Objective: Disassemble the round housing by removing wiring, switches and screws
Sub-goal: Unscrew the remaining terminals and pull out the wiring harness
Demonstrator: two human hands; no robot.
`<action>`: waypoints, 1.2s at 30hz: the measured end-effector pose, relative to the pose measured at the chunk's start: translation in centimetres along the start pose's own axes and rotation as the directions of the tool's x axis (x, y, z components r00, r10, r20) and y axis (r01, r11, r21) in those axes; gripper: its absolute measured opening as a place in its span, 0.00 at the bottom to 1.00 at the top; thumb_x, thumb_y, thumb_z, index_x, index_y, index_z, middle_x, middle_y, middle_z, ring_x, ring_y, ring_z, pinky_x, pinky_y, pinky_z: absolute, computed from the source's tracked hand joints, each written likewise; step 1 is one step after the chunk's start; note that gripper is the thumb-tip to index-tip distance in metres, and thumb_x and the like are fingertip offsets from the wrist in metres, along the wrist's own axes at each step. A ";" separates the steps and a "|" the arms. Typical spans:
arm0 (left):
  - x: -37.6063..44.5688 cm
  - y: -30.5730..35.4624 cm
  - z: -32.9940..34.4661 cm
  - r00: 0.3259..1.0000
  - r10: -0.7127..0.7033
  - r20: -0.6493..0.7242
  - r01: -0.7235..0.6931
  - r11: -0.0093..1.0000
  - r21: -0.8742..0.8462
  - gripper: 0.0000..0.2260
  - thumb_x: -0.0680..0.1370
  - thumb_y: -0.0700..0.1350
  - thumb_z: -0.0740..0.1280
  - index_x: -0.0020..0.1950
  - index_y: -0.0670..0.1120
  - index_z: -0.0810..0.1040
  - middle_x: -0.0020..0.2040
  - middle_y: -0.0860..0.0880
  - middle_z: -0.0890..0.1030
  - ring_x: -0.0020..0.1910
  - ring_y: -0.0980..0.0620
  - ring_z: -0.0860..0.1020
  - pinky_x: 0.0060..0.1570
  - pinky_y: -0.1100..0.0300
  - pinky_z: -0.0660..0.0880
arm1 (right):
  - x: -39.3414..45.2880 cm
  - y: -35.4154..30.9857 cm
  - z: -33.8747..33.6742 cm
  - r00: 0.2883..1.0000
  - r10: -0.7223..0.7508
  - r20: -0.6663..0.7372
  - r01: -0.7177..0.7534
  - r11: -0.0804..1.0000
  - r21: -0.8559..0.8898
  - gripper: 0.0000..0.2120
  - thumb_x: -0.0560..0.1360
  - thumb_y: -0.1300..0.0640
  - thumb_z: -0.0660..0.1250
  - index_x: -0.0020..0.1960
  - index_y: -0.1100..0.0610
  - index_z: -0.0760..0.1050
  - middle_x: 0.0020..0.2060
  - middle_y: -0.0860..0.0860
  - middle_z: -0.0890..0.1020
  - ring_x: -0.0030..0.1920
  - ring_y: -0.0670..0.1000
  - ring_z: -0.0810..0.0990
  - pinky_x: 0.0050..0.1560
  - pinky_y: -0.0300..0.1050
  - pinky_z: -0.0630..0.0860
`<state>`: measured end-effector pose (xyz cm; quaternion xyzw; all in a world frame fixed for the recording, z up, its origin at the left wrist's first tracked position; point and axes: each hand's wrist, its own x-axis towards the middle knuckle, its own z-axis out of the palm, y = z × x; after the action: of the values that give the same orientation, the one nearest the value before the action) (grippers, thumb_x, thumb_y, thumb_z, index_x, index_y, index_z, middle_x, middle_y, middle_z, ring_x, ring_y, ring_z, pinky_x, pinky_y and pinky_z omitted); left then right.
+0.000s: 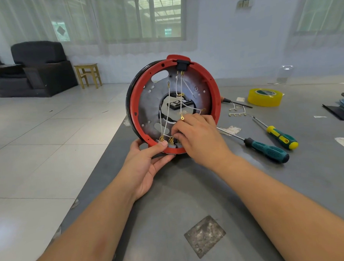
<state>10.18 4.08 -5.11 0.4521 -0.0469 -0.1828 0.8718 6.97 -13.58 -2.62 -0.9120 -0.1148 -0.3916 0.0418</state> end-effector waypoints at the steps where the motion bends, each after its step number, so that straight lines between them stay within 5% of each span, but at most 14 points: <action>1: 0.0 0.0 0.0 1.000 0.001 0.001 -0.001 1.000 0.000 0.31 0.75 0.31 0.75 0.74 0.44 0.67 0.58 0.35 0.85 0.56 0.34 0.85 0.55 0.42 0.83 | 0.0 0.0 0.1 1.000 -0.007 -0.006 0.007 1.000 -0.010 0.04 0.80 0.54 0.66 0.49 0.50 0.79 0.46 0.47 0.79 0.53 0.53 0.76 0.55 0.52 0.68; 17: -0.3 -0.1 0.3 1.000 0.007 0.012 -0.007 1.000 0.026 0.30 0.74 0.31 0.75 0.73 0.44 0.68 0.58 0.35 0.85 0.54 0.34 0.86 0.52 0.44 0.85 | 0.1 -0.3 -0.2 0.999 -0.018 -0.030 0.016 0.997 -0.077 0.05 0.80 0.58 0.64 0.51 0.51 0.78 0.47 0.48 0.78 0.50 0.54 0.75 0.52 0.49 0.68; 24: -0.7 0.2 0.7 1.000 0.013 -0.028 -0.013 1.000 -0.005 0.36 0.68 0.39 0.80 0.73 0.40 0.69 0.57 0.36 0.86 0.57 0.37 0.86 0.52 0.45 0.85 | -1.6 0.5 -1.4 0.997 0.044 -0.061 -0.046 0.998 -0.031 0.06 0.81 0.57 0.59 0.51 0.53 0.75 0.47 0.49 0.78 0.47 0.53 0.74 0.52 0.49 0.68; 31: -1.6 0.9 1.2 0.997 -0.081 -0.013 0.081 0.995 0.050 0.26 0.78 0.44 0.76 0.71 0.36 0.73 0.58 0.34 0.85 0.56 0.36 0.86 0.45 0.55 0.85 | -2.6 1.3 -1.7 0.996 0.070 -0.053 -0.075 0.992 -0.098 0.05 0.83 0.57 0.58 0.51 0.52 0.73 0.41 0.47 0.78 0.40 0.52 0.75 0.64 0.49 0.64; 36: -2.1 1.0 1.7 0.992 -0.117 -0.040 0.122 0.979 0.165 0.30 0.78 0.48 0.76 0.75 0.41 0.68 0.60 0.34 0.84 0.51 0.35 0.87 0.44 0.53 0.85 | -3.0 1.6 -1.5 0.996 0.071 -0.045 -0.068 0.994 0.080 0.09 0.83 0.55 0.55 0.52 0.54 0.73 0.41 0.48 0.78 0.42 0.50 0.73 0.60 0.46 0.65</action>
<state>8.10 4.03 -3.13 0.5283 -0.0215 -0.2234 0.8189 4.30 -15.91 -3.71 -0.9034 -0.0972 -0.4069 0.0939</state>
